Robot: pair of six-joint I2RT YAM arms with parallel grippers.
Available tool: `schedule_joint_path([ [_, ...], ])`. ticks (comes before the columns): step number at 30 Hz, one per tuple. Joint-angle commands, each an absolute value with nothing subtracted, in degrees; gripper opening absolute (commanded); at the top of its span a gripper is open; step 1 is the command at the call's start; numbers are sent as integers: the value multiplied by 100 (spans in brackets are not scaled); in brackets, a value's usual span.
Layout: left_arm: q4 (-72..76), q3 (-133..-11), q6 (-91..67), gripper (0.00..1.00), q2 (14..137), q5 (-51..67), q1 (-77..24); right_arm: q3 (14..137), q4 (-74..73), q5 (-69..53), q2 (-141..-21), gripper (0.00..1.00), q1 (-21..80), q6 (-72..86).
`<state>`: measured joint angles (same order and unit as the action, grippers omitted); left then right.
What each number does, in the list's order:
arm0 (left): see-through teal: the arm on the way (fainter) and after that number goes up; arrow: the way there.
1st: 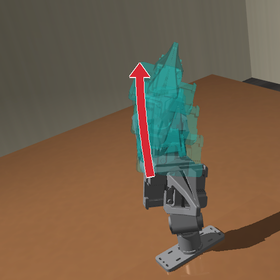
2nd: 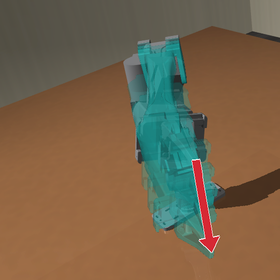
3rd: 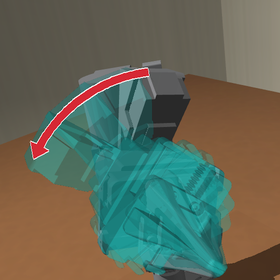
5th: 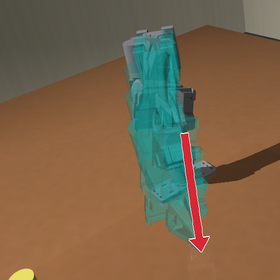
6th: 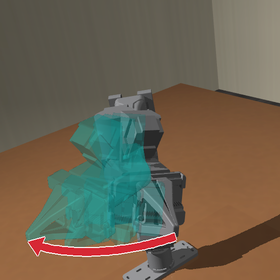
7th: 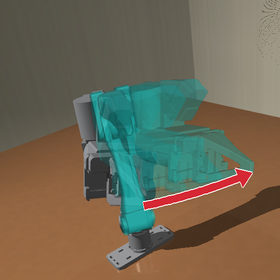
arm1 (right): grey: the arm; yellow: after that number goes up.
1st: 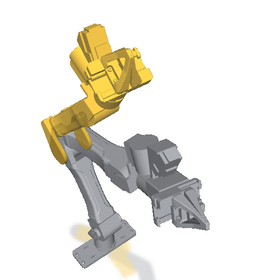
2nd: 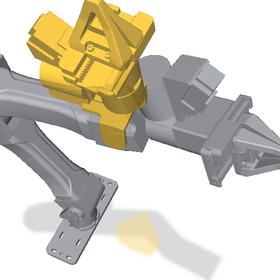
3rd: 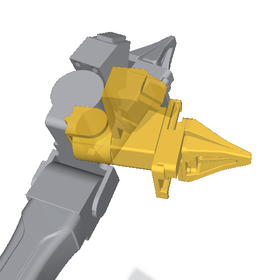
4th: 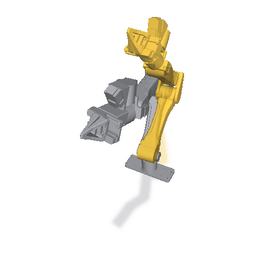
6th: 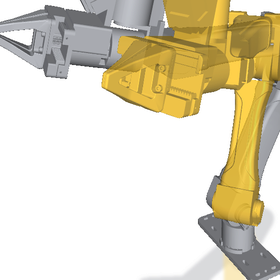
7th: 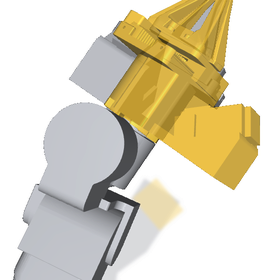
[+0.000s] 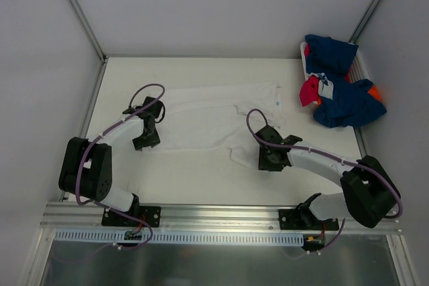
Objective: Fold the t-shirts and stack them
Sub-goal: Grap the side of the flattened tshirt closest away from the robot with both arms
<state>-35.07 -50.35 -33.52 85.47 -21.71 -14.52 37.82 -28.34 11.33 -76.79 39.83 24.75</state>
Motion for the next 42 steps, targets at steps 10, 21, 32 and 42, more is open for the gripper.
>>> schedule_joint_path([
  [10,-3674,-4728,-3691,45,8744,-1864,-1415,3683,-2109,686,-7989,38,4175,2637],
  [21,-3437,-4939,-3665,30,9299,-1749,-1415,3691,-2241,782,-7866,39,4210,2637],
  [32,-3437,-4948,-3647,2,9299,-1749,-1415,3762,-2074,782,-8217,20,4210,2610],
  [42,-3568,-5228,-3314,0,8702,-1969,-1415,4428,-2934,1343,-7885,0,4210,2321],
])
